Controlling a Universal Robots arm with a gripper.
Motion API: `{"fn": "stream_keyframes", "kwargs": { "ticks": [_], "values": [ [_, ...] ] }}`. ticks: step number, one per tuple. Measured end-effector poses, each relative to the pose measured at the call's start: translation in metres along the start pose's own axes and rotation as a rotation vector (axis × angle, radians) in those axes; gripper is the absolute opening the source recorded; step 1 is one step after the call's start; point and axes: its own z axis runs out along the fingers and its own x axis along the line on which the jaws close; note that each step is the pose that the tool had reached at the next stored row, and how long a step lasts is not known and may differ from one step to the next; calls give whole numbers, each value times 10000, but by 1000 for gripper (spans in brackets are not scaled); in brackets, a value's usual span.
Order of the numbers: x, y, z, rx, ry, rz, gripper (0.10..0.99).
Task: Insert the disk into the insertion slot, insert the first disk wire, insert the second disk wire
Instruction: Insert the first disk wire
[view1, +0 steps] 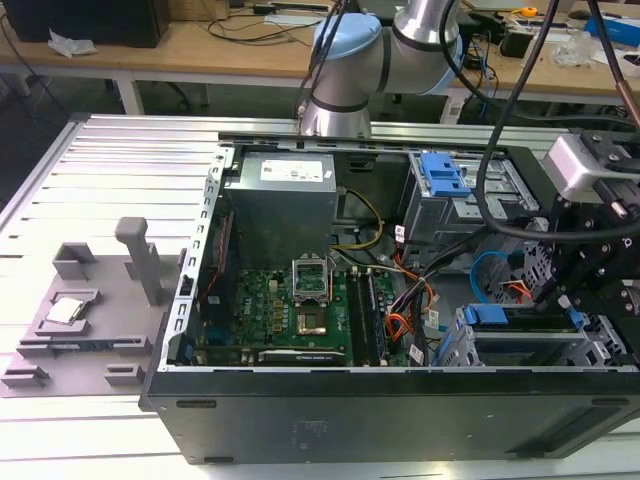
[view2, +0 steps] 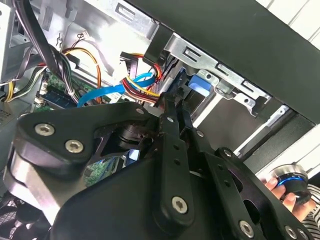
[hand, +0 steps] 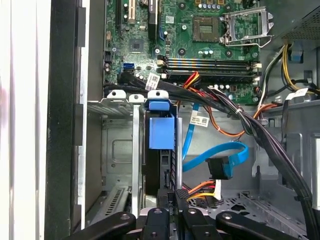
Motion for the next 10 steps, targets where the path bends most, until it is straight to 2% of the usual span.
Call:
{"fn": "stream_keyframes", "kwargs": {
  "ticks": [7, 8, 9, 10],
  "values": [
    [0, -2, 22, -1, 11, -1, 180],
    [0, -1, 12, -1, 26, 0, 247],
    [-1, 0, -15, 0, 24, 1, 247],
    [-4, 5, -93, 1, 27, 1, 247]
  ]
}}
